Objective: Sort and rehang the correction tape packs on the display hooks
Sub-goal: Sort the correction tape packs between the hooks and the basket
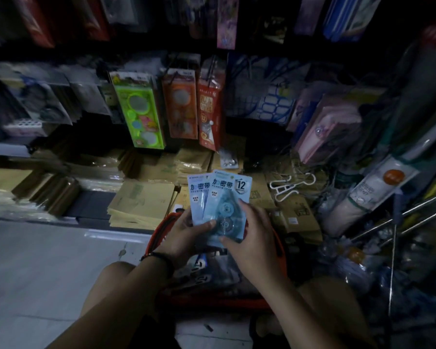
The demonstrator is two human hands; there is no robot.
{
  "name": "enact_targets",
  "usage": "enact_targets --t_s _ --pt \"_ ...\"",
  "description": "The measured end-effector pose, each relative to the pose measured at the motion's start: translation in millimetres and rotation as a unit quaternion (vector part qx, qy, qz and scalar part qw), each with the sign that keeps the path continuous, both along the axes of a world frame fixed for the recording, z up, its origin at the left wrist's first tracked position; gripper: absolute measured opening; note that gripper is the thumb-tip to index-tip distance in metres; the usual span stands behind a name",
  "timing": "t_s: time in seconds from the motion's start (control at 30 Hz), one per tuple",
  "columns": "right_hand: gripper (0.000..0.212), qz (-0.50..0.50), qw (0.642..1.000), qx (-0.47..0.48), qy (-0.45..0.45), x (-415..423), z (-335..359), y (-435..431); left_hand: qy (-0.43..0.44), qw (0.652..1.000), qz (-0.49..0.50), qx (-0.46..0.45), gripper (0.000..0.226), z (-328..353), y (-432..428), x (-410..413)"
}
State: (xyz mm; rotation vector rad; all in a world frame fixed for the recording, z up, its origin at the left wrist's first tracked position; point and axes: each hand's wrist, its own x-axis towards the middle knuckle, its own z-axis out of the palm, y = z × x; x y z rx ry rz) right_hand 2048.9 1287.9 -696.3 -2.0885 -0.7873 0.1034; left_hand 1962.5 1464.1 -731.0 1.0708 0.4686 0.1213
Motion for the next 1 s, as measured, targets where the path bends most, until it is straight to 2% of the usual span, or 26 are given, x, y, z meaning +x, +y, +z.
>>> enact_targets --t_s 0.07,0.2,0.33,0.47,0.6,0.83,1.0 --pt "0.088 0.013 1.000 -0.007 -0.011 9.6 29.6 9.3 -0.026 1.000 0.001 0.018 0.053 30.5 0.2 14.3" --pt "0.085 -0.025 0.997 0.016 -0.074 33.3 81.1 16.1 -0.070 0.996 0.017 0.056 0.060 98.8 -1.4 40.7" --pt "0.079 -0.032 0.993 0.028 -0.112 58.1 133.2 12.4 -0.088 0.992 0.021 0.091 0.049 161.3 0.8 64.2" --pt "0.082 -0.042 0.983 0.013 -0.176 90.8 198.8 8.1 -0.133 0.983 0.015 0.126 0.042 228.4 5.4 85.4" --pt "0.084 -0.046 0.974 0.027 -0.222 124.6 263.3 -6.5 -0.183 0.964 0.009 0.194 0.033 295.2 8.4 110.8" --pt "0.085 -0.106 0.943 0.026 -0.314 174.7 356.0 -44.3 -0.237 0.923 0.070 0.296 0.022 388.7 9.2 163.9" --pt "0.084 -0.138 0.926 0.031 -0.350 211.2 410.2 -67.2 -0.270 0.891 0.080 0.356 0.023 443.7 3.4 195.0"
